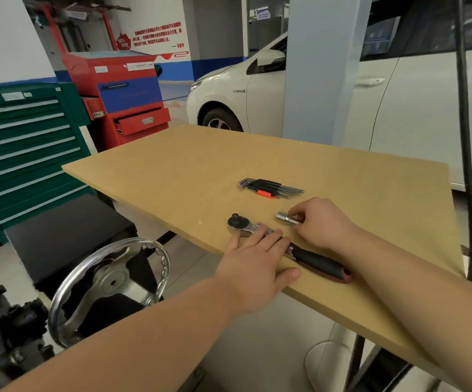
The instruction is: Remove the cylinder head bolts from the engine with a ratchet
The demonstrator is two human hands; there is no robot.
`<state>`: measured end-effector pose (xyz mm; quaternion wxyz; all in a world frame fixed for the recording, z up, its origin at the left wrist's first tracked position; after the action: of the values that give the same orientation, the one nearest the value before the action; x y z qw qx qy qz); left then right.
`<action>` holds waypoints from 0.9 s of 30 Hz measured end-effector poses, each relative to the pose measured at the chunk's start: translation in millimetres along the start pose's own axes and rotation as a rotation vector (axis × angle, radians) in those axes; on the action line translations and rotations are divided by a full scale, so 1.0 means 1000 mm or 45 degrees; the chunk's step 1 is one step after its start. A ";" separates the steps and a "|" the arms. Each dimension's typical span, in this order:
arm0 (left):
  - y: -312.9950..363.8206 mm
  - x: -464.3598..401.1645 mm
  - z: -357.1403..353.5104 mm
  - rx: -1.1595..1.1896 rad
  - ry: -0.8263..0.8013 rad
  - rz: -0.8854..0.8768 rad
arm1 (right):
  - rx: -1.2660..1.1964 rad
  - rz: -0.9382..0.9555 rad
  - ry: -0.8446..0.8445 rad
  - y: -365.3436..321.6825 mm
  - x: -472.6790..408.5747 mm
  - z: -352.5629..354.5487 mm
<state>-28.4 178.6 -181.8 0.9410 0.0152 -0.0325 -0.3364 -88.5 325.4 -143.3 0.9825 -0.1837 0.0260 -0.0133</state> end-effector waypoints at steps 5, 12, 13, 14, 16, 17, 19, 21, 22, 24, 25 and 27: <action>0.000 -0.007 0.001 0.050 -0.031 0.023 | -0.096 0.041 0.025 0.002 0.007 -0.002; 0.001 -0.006 -0.002 0.037 -0.029 0.061 | -0.518 -0.027 0.064 0.024 0.006 -0.001; 0.001 -0.005 -0.003 0.030 -0.023 0.057 | -0.550 -0.049 0.081 0.026 0.006 0.000; 0.001 -0.005 -0.003 0.024 -0.019 0.056 | -0.574 -0.064 0.100 0.027 0.006 0.000; 0.001 -0.005 -0.003 0.017 -0.022 0.066 | -0.578 -0.079 0.116 0.024 0.008 0.001; 0.001 -0.006 -0.002 0.012 -0.030 0.075 | -0.562 -0.074 0.107 0.021 0.010 0.001; 0.003 -0.006 -0.002 -0.003 -0.037 0.082 | -0.503 -0.055 0.082 0.013 0.014 0.000; 0.004 -0.006 -0.001 -0.010 -0.045 0.087 | -0.458 -0.059 0.067 0.010 0.017 0.002; 0.005 -0.006 -0.001 -0.006 -0.053 0.091 | -0.450 -0.063 0.071 0.010 0.018 0.004; 0.004 -0.005 0.000 0.007 -0.057 0.103 | -0.459 -0.080 0.096 0.012 0.025 0.009; 0.003 -0.004 0.002 0.001 -0.064 0.112 | -0.458 -0.087 0.104 0.012 0.030 0.012; 0.002 -0.002 0.004 0.014 -0.072 0.120 | -0.450 -0.084 0.113 0.013 0.038 0.016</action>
<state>-29.3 181.7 -177.5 0.9544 0.0092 -0.0618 -0.2919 -49.8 342.1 -134.6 0.9318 -0.3536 0.0653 -0.0487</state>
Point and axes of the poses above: each hand's wrist, its own x-axis away from the middle knuckle, its own z-axis out of the back of the hand, y = z × x, the point moved 9 cm from there along -x, towards the middle knuckle, and after that the axes turned 4 degrees about -y, right-handed, at the moved point
